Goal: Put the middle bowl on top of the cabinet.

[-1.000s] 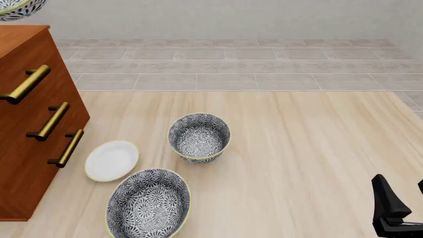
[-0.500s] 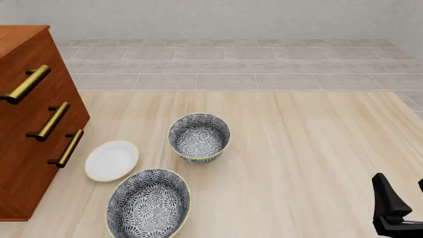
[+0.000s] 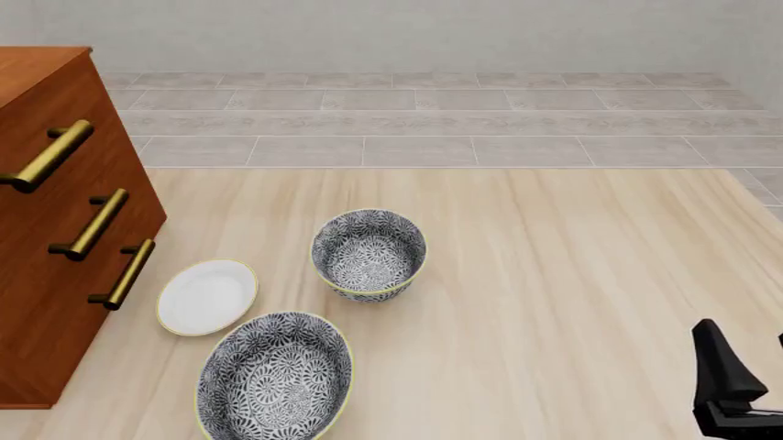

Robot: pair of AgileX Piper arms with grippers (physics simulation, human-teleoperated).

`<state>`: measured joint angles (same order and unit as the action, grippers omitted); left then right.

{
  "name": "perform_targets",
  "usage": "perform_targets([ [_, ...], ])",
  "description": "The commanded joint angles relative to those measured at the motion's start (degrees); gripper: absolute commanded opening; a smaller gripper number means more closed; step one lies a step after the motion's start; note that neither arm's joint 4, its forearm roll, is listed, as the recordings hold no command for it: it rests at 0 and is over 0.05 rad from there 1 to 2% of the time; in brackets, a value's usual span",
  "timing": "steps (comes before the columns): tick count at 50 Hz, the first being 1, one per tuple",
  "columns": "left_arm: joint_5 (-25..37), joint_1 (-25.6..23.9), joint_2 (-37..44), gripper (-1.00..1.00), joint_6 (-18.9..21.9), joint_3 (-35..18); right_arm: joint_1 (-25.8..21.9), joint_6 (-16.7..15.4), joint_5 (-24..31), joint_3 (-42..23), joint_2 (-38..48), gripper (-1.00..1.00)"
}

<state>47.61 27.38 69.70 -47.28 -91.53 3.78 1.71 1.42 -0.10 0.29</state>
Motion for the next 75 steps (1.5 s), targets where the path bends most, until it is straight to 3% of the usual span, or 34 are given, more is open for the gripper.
perform_targets([
  [1,3.75,2.63,1.14,-1.0,-1.05,-2.98,-0.04,-0.04,-0.01,-0.13,-0.23,1.0],
  [21,7.03,6.65,3.31,-1.0,0.49,-4.99,0.49,-0.08,0.22,-1.36,-0.22,1.0],
  [27,7.7,5.43,3.57,-1.0,0.65,-5.4,0.38,-0.11,0.4,-1.69,-0.24,1.0],
  [29,8.43,7.31,3.83,-1.0,1.97,-6.42,0.4,-0.37,0.36,-1.84,-0.25,1.0],
  [42,8.36,7.37,3.67,-1.0,1.49,-2.39,0.14,-0.29,1.06,-2.88,-0.26,1.0],
  [43,7.87,5.65,3.34,-1.0,0.43,-1.08,0.13,-0.26,1.05,-2.84,-0.26,1.0],
  [45,7.76,7.7,3.47,-1.0,1.53,-0.69,0.14,-0.29,1.1,-2.93,-0.27,1.0],
  [62,4.85,8.18,2.95,-1.0,0.16,6.71,1.01,-0.18,1.14,-3.27,-0.28,1.0],
  [75,3.68,9.64,3.51,-1.0,0.16,8.42,0.65,-0.12,1.41,-3.49,-0.28,1.0],
])
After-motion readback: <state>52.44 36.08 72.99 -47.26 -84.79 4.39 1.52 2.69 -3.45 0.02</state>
